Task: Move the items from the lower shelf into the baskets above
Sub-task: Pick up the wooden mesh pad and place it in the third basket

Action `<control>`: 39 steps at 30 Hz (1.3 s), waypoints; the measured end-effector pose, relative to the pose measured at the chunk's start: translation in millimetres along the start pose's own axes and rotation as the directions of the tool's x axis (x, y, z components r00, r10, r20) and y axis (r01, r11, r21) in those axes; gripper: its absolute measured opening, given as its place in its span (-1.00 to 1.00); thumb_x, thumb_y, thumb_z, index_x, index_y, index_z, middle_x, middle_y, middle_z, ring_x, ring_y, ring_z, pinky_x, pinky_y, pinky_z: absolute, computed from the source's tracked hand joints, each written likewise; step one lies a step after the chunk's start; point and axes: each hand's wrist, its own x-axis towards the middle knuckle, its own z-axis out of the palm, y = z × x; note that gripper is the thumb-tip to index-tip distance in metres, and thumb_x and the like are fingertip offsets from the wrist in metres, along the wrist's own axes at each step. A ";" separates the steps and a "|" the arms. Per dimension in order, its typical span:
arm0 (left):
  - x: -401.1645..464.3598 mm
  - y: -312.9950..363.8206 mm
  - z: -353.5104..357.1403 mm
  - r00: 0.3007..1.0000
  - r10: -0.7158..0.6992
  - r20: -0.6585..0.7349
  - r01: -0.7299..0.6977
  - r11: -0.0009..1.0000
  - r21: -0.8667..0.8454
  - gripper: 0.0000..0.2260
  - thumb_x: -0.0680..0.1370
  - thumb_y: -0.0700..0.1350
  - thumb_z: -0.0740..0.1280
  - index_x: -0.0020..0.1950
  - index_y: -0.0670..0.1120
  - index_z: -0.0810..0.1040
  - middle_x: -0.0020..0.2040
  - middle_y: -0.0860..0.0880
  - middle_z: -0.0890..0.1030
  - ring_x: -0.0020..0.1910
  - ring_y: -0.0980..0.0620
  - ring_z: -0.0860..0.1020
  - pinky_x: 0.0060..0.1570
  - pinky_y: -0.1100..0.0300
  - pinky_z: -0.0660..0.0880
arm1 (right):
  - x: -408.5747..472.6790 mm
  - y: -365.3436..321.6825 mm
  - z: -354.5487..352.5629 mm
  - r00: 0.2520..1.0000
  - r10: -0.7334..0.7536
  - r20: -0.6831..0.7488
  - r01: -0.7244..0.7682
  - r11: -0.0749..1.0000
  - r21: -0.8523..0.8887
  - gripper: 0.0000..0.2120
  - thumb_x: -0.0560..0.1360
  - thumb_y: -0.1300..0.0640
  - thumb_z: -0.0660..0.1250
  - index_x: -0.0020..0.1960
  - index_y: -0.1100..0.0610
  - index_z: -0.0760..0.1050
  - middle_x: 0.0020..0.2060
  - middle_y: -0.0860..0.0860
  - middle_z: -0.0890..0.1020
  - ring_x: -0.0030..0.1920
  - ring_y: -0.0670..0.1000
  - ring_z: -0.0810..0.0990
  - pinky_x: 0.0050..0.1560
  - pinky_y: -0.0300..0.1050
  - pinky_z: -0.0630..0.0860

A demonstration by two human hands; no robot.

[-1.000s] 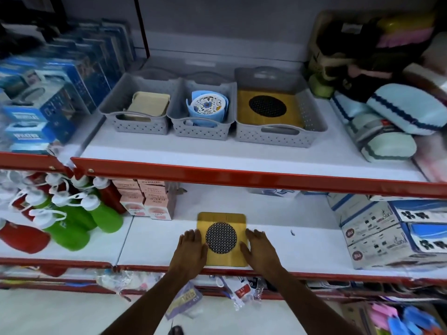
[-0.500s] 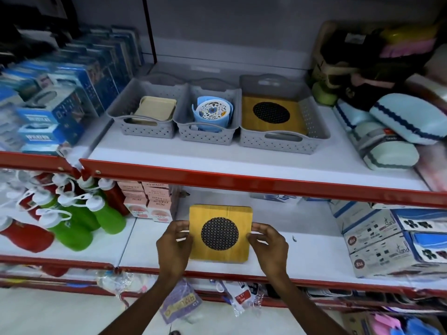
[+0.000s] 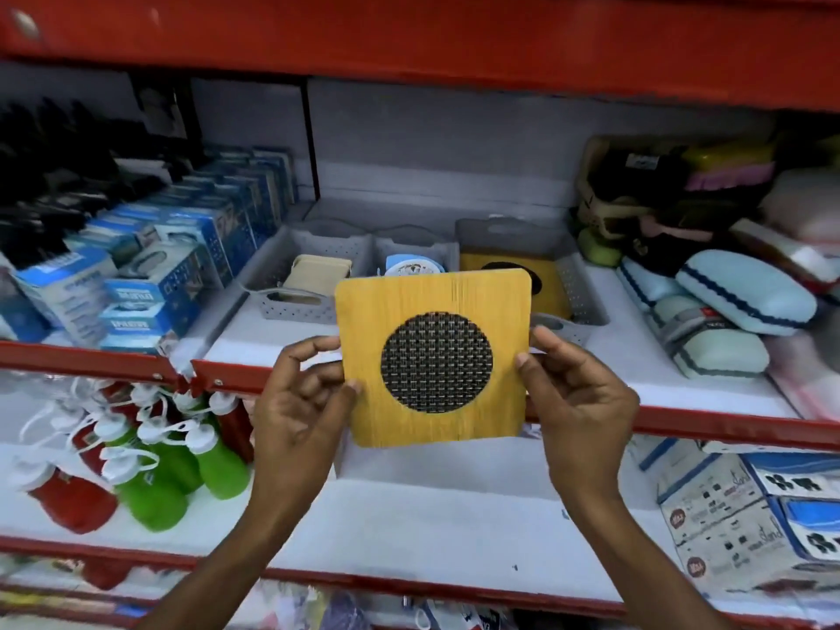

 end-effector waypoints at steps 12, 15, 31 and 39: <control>58.9 25.4 36.5 0.952 -0.291 0.091 0.303 0.935 -0.185 -0.65 0.55 -0.34 0.32 0.33 -0.11 0.54 -0.09 -0.09 0.77 -0.19 0.06 0.70 -0.27 0.22 0.68 | 27.6 -29.5 -17.5 0.886 -0.195 0.422 0.392 0.801 -0.452 -0.46 0.51 -0.11 0.44 0.44 0.03 0.49 0.44 -0.13 0.48 0.46 -0.21 0.38 0.46 -0.24 0.31; 74.7 32.3 54.0 0.932 -0.344 0.115 0.359 0.920 -0.158 -0.69 0.56 -0.36 0.29 0.27 -0.13 0.55 -0.22 -0.06 0.73 -0.34 0.09 0.66 -0.38 0.27 0.64 | 42.0 -24.1 -26.1 0.679 -0.208 0.704 0.722 0.360 -0.590 -0.33 0.53 -0.10 0.38 0.56 0.11 0.30 0.56 -0.03 0.29 0.57 -0.03 0.24 0.58 -0.07 0.12; 160.7 19.3 138.6 0.733 -0.133 0.667 -0.472 0.607 0.640 -0.77 0.55 0.04 0.35 0.18 0.09 0.66 0.14 0.06 0.71 0.07 0.10 0.63 0.17 0.07 0.59 | 176.0 7.0 -30.1 0.799 0.228 0.557 0.438 0.414 -0.798 -0.39 0.51 -0.32 -0.06 0.35 -0.14 0.55 0.30 0.00 0.61 0.28 0.08 0.56 0.34 0.05 0.42; 191.4 -26.5 143.8 0.771 -0.334 0.542 -0.192 0.689 0.699 -0.70 0.46 0.22 0.33 0.02 0.06 0.65 0.03 0.08 0.68 0.09 0.04 0.62 0.23 -0.10 0.54 | 204.7 41.2 -37.1 0.728 0.365 0.581 0.369 0.506 -0.780 -0.60 0.48 -0.30 0.35 0.24 -0.18 0.60 0.19 -0.05 0.68 0.15 0.04 0.63 0.34 0.07 0.45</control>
